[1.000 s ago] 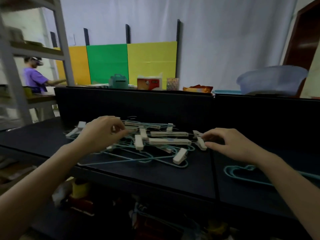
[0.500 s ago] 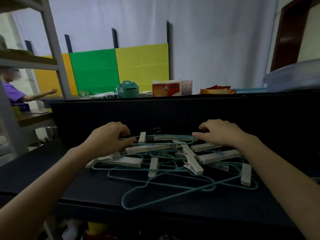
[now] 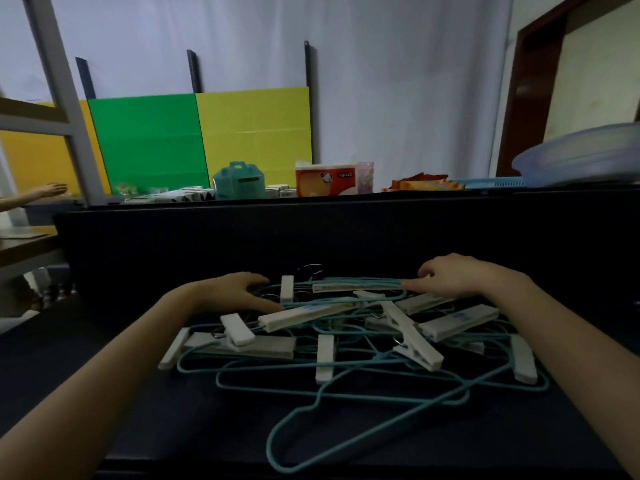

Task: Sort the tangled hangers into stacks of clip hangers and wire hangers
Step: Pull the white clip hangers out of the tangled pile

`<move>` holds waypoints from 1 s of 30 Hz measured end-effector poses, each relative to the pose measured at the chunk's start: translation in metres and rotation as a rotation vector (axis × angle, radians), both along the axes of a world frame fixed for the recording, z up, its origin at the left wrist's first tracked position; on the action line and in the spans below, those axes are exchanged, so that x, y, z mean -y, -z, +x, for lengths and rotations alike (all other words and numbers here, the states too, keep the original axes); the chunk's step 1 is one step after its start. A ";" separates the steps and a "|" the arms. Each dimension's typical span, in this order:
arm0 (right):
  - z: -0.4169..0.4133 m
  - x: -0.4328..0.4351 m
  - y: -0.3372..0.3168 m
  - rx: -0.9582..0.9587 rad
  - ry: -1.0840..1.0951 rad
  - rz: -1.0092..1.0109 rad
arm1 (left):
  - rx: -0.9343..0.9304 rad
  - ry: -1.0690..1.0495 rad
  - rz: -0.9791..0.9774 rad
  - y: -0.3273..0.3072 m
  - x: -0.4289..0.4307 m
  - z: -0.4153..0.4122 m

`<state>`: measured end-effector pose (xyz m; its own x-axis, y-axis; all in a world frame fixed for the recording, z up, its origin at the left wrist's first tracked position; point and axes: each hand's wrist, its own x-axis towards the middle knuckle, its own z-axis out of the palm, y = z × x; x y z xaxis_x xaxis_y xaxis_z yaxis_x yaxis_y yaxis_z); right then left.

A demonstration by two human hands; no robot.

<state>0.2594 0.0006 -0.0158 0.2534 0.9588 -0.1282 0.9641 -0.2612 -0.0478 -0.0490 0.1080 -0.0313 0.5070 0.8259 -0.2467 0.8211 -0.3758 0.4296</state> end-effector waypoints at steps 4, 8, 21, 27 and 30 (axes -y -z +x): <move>0.003 -0.001 -0.001 -0.037 0.006 -0.011 | 0.001 0.014 0.145 0.003 -0.008 0.004; 0.005 0.001 -0.001 -0.103 -0.005 0.038 | 0.059 0.035 0.304 0.002 -0.008 0.002; 0.013 0.014 -0.009 -0.314 -0.089 0.224 | 0.173 0.113 0.501 -0.004 -0.010 -0.009; 0.015 0.023 -0.009 -0.275 -0.117 0.229 | 0.116 0.158 0.468 -0.001 -0.007 -0.018; 0.015 0.025 -0.008 -0.240 -0.112 0.239 | 0.092 0.147 0.487 0.002 -0.002 -0.023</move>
